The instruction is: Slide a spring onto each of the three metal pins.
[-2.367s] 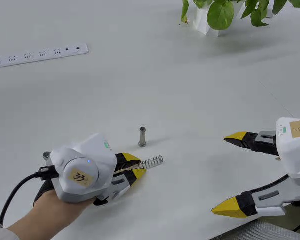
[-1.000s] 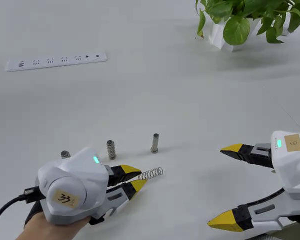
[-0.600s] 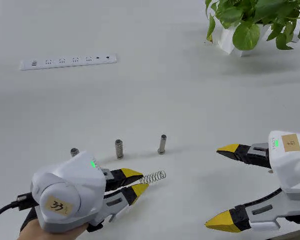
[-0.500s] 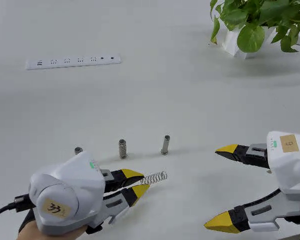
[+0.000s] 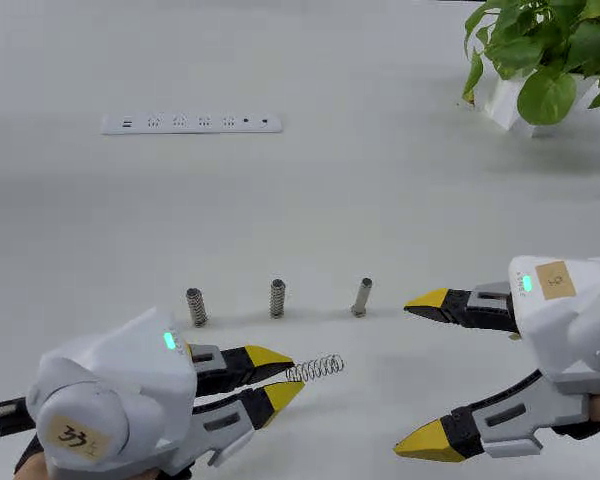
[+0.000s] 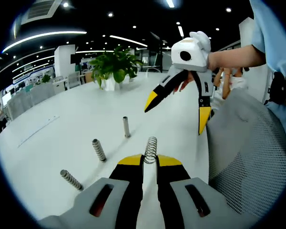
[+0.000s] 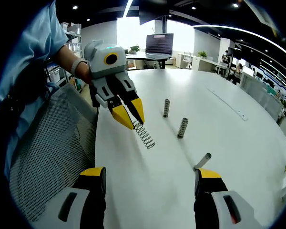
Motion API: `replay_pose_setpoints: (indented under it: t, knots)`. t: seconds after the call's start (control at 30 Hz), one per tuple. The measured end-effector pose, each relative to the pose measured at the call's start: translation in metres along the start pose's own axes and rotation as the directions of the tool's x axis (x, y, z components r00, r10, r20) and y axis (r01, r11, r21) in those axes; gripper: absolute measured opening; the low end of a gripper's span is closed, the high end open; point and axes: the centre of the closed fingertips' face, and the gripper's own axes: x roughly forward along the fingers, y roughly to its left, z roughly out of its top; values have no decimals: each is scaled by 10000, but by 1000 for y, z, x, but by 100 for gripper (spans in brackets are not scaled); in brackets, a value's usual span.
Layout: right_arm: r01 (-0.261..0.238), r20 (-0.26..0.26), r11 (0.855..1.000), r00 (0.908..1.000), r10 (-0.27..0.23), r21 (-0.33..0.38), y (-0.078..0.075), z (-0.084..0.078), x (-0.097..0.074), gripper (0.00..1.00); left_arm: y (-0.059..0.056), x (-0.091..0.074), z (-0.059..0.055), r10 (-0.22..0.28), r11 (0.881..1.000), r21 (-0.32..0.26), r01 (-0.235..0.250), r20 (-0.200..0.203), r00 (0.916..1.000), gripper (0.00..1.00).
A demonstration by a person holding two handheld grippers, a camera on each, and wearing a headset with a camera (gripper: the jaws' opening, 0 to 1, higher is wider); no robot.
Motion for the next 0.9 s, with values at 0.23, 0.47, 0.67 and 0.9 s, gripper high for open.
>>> replay_pose_setpoints:
  t: [0.23, 0.47, 0.67, 0.9]
  knots:
    - [-861, 118, 9920, 9961, 875, -925, 4, 18, 10, 54, -4, -9, 2, -17, 10000, -80, 17, 108, 9999, 6]
    - [-1374, -78, 9729, 9903, 1384, -1861, 4, 26, 15, 41, -6, -14, 5, -10, 9998, -183, 14, 240, 9997, 6]
    - [-1630, -359, 9533, 9866, 1591, -2542, 7, 29, 21, 29, -8, -15, 8, -18, 9997, -241, 27, 352, 9994, 6]
    - [-2087, -229, 9516, 9777, 2090, -2258, 15, 35, 26, 17, -10, -17, 9, -22, 9996, -281, 34, 428, 9991, 6]
